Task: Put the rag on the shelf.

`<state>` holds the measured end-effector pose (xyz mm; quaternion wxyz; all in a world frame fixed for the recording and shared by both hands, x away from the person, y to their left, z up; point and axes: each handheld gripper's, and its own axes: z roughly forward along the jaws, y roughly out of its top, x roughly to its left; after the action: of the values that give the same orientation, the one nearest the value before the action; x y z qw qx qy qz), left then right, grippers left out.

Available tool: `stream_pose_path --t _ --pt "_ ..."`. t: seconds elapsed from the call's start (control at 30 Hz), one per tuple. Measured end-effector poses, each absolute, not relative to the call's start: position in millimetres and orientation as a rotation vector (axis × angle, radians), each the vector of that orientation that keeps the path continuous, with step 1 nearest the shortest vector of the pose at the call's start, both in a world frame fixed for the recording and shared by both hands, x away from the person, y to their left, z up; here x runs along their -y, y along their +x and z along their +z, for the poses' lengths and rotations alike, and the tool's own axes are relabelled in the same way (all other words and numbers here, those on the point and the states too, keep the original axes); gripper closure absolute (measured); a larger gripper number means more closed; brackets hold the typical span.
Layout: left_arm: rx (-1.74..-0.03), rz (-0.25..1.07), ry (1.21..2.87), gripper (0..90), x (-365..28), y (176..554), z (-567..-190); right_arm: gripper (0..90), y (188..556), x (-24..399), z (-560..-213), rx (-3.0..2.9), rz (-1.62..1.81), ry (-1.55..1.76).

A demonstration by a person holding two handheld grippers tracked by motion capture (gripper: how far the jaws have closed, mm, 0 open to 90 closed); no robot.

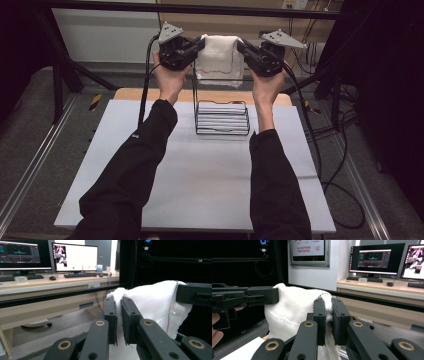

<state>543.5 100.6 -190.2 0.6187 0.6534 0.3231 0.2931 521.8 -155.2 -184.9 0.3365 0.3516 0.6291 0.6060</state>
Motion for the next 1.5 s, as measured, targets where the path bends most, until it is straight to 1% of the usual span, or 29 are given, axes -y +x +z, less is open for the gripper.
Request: stream_pose_path --t 0.6,0.93,1.5 --pt "-0.731 0.646 1.547 82.9 -85 541 -211 83.0 519 170 -203 -1.653 1.559 0.964" --pt "-0.718 0.643 1.574 82.9 -89 534 -217 82.9 514 172 -213 -1.679 1.558 0.957" --pt "-0.707 0.626 1.577 82.7 -94 518 -225 82.6 500 169 -215 -1.707 1.538 0.939"
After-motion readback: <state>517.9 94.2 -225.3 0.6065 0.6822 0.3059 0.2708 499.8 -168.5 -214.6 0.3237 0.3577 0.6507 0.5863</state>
